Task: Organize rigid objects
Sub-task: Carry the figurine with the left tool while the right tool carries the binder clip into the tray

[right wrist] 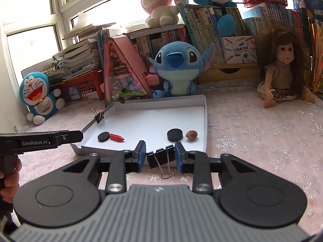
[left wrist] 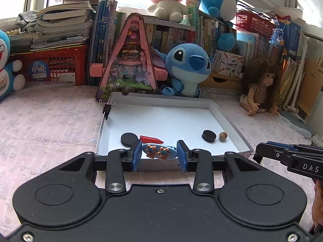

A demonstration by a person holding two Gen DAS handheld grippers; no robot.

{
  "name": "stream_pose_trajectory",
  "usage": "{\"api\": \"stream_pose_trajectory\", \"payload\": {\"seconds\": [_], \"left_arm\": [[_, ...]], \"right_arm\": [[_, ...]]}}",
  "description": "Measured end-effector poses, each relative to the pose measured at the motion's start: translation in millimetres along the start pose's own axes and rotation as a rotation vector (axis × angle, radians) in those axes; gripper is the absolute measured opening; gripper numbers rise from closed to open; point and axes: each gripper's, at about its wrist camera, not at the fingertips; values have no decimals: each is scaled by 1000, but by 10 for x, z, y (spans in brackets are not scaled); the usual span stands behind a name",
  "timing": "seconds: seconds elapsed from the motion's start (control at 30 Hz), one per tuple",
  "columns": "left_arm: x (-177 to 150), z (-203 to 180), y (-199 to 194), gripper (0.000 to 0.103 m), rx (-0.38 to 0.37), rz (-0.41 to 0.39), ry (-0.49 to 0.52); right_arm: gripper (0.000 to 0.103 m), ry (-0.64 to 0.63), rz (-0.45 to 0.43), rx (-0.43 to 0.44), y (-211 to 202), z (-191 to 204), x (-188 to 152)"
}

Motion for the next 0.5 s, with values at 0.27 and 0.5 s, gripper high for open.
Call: {"api": "stream_pose_trajectory", "payload": {"seconds": [0.27, 0.5], "left_arm": [[265, 146, 286, 35, -40, 31, -94], [351, 181, 590, 35, -40, 66, -119]], "right_arm": [[35, 104, 76, 40, 335, -6, 293], [35, 170, 124, 29, 630, -23, 416]]}}
Point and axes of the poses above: each gripper's, at about its wrist camera, not at the fingertips, and y roughly the way its jaws point, z to its left, x to its top, and after that the axes turned 13 degrees about -x, right-handed
